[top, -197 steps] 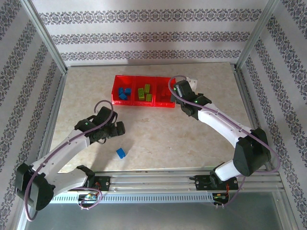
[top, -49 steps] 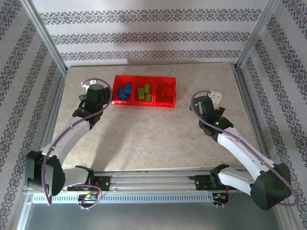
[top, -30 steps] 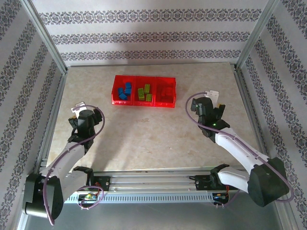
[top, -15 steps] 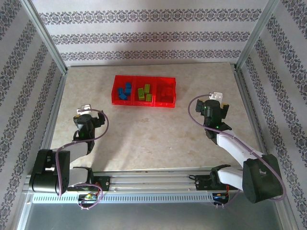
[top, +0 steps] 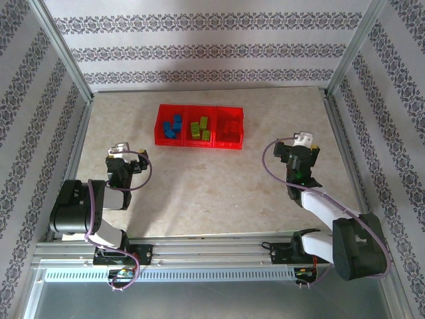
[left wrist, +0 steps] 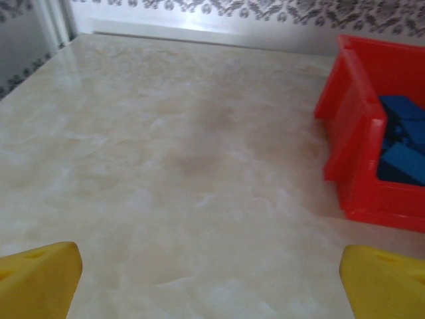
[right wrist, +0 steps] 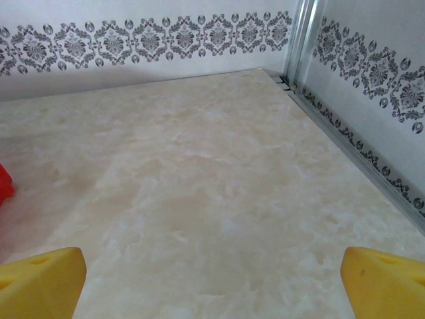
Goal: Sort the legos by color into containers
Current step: Reset both arms
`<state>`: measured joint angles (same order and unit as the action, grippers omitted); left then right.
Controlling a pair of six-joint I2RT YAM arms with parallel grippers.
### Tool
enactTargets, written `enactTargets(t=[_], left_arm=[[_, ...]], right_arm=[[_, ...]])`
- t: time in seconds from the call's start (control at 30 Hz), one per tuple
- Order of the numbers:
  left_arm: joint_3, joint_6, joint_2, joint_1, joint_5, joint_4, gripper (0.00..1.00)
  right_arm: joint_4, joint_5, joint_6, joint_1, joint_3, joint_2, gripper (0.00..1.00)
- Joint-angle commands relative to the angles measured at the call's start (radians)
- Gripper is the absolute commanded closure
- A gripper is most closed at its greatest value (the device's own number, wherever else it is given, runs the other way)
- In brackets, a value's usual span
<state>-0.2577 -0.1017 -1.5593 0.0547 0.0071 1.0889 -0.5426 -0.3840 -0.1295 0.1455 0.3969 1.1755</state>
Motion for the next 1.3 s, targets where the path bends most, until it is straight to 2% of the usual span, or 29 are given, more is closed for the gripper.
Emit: enactTargets(t=[0.0,0.13,0.17,0.23,0.33,0.5,0.7,1.03,1.2,1.27], left_arm=[[-0.011,0.053,-0.045,0.02,0.146,0.103,0.01],[-0.11,0.082,-0.038,0.017,0.2,-0.1,0.0],[-0.131,0.097,-0.021,0.003,0.175,-0.168,0.0],[-0.121,0.096,-0.039,-0.003,0.162,-0.113,0.0],[-0.118,0.081,-0.034,-0.003,0.123,-0.114,0.0],[-0.118,0.082,-0.032,-0.002,0.125,-0.122,0.0],[-0.117,0.082,-0.033,-0.003,0.126,-0.118,0.0],[-0.118,0.086,-0.033,-0.003,0.134,-0.121,0.0],[-0.12,0.089,-0.033,-0.003,0.146,-0.124,0.0],[-0.121,0.09,-0.034,-0.003,0.15,-0.124,0.0]], right_arm=[[-0.157,0.052,0.044,-0.009,-0.029,0.015,0.02],[-0.198,0.115,0.066,-0.022,-0.038,0.024,0.02],[-0.197,0.133,0.072,-0.023,-0.038,0.023,0.02],[-0.194,0.16,0.075,-0.023,-0.04,0.018,0.02],[-0.172,0.183,0.074,-0.023,-0.061,-0.016,0.02],[-0.183,0.172,0.091,-0.027,-0.141,-0.068,0.02],[-0.26,0.178,0.115,-0.042,-0.206,-0.048,0.02],[-0.462,0.348,0.116,-0.116,-0.142,0.201,0.02],[-0.541,0.379,0.123,-0.118,-0.115,0.338,0.02],[-0.494,0.358,0.113,-0.119,-0.07,0.361,0.02]])
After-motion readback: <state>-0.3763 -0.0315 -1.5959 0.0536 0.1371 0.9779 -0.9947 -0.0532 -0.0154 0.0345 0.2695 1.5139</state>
